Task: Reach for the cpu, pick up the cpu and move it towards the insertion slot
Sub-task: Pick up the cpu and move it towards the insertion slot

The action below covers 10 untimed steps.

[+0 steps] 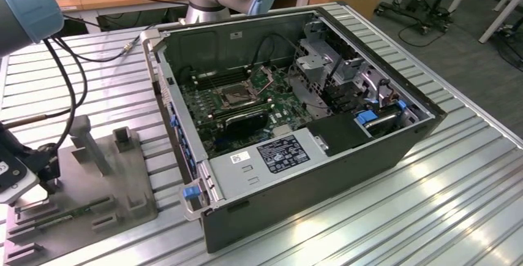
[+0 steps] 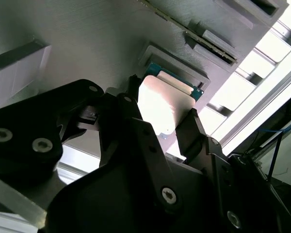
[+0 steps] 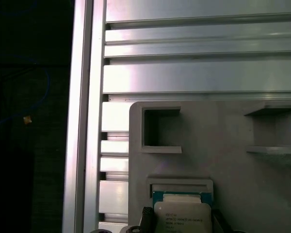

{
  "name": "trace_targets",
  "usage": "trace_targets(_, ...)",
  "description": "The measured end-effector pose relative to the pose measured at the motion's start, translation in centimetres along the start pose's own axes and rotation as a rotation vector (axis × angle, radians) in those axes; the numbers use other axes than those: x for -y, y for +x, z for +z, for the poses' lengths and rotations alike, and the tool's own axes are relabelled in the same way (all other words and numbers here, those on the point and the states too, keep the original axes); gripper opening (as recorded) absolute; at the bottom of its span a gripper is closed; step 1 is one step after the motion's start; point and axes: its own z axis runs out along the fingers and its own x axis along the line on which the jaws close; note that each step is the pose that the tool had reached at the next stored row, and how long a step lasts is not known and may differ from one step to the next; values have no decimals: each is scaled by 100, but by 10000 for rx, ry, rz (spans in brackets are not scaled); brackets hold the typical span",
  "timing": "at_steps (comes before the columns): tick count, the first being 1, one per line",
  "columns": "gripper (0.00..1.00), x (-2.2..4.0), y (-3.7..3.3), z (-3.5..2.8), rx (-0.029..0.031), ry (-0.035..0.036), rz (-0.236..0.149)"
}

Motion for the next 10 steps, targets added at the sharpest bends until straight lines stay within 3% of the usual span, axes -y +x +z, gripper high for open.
trace_targets(10,55,-1,0,-15,-4,35,0)
